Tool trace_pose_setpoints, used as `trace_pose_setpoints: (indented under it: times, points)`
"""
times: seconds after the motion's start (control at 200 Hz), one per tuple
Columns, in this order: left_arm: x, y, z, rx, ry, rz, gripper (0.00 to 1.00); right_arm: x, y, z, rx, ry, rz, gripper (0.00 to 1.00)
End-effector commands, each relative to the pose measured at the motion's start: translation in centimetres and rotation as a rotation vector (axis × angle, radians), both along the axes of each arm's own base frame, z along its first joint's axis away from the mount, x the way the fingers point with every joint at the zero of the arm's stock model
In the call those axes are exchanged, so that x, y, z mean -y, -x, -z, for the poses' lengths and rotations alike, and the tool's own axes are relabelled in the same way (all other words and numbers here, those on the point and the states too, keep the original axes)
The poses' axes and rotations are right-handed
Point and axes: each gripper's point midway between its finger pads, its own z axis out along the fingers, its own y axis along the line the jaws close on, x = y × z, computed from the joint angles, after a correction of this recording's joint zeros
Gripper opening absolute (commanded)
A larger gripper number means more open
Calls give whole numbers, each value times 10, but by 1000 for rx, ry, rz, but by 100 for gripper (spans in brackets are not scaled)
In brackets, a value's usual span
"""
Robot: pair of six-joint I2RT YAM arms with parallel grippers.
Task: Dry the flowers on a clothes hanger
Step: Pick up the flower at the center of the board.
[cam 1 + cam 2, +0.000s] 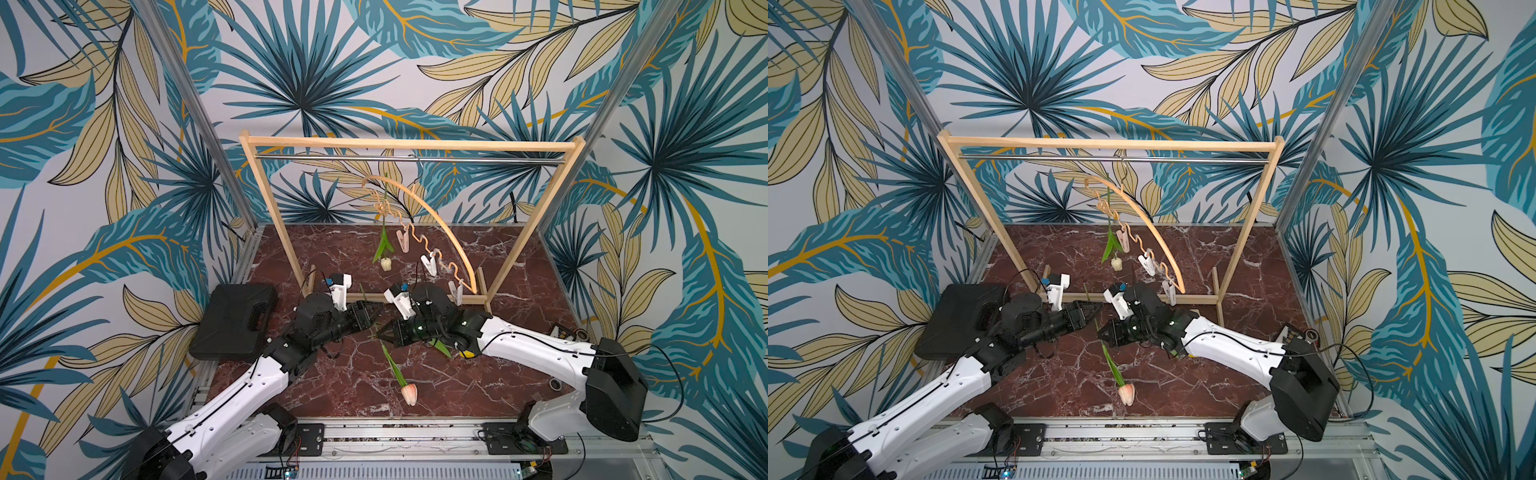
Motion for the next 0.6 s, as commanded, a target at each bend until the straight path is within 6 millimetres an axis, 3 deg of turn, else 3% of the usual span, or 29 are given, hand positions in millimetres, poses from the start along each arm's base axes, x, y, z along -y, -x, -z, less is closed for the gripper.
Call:
trace_pose_setpoints:
  times: [0.0, 0.275, 0.596]
  points:
    - [-6, 9, 9, -1, -29, -1, 48, 3, -6, -17, 23, -59, 33, 0]
    - [-9, 13, 18, -26, -39, -1, 58, 2, -7, -25, 27, -86, 30, 0]
    - [-3, 11, 21, -40, -15, 11, 37, -3, -6, -31, 28, -103, 10, 0]
